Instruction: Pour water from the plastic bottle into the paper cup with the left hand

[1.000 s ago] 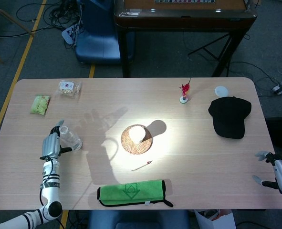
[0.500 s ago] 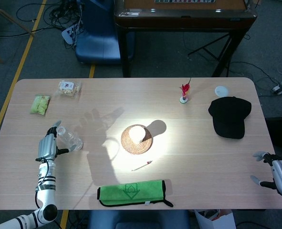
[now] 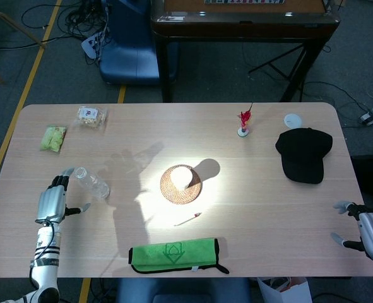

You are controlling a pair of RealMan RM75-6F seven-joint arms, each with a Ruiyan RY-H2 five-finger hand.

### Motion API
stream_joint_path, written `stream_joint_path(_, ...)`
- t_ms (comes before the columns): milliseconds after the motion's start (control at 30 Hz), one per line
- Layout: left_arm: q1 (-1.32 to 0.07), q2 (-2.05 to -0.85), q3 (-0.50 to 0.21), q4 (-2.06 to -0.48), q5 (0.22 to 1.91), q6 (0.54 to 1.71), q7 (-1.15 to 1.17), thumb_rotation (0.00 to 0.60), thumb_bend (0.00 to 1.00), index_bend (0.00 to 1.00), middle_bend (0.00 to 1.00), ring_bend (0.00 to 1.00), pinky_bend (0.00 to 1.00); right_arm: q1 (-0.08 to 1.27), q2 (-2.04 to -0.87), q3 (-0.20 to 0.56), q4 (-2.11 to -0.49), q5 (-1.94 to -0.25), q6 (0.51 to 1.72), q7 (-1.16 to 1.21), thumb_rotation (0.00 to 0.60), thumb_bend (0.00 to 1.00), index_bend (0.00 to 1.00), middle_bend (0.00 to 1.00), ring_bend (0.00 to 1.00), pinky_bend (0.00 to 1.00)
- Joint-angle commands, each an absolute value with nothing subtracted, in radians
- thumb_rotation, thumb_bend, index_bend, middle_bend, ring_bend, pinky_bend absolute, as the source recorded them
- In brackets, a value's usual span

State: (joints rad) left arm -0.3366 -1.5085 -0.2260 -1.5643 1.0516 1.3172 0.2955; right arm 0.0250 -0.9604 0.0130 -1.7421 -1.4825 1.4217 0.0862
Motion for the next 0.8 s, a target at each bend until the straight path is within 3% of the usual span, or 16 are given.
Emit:
stream_joint_path(33, -0.299, -1.455, -0.175, -1.612, 1.109, 1.356, 0.301, 0.6, 0.04, 0.0, 0.1, 0.12, 0.26, 0.025, -0.962, 0.013, -1.743, -1.48, 1.421, 0.079, 0.6, 0.0, 0.37, 0.42, 0.4, 0.45)
stream_joint_path(400, -0.242, -1.395, -0.073, -1.599, 1.241, 1.419, 0.349, 0.6, 0.03, 0.03, 0.08, 0.11, 0.26, 0.027, -0.982, 0.015, -1.744, -1.465, 1.417, 0.024, 0.6, 0.0, 0.37, 0.42, 0.4, 0.45)
stream_joint_path(567, -0.216, -1.404, -0.021, -1.565, 1.359, 1.475, 0.331, 0.6, 0.04, 0.17, 0.08, 0.11, 0.28, 0.029, -0.993, 0.016, -1.741, -1.458, 1.414, 0.002, 0.6, 0.0, 0.37, 0.42, 0.4, 0.45)
stream_joint_path(800, -0.191, -1.356, 0.082, -1.529, 1.54, 1.505, 0.333, 0.6, 0.03, 0.29, 0.12, 0.13, 0.29, 0.027, -1.0, 0.02, -1.741, -1.453, 1.423, -0.022, 0.6, 0.0, 0.37, 0.42, 0.4, 0.45)
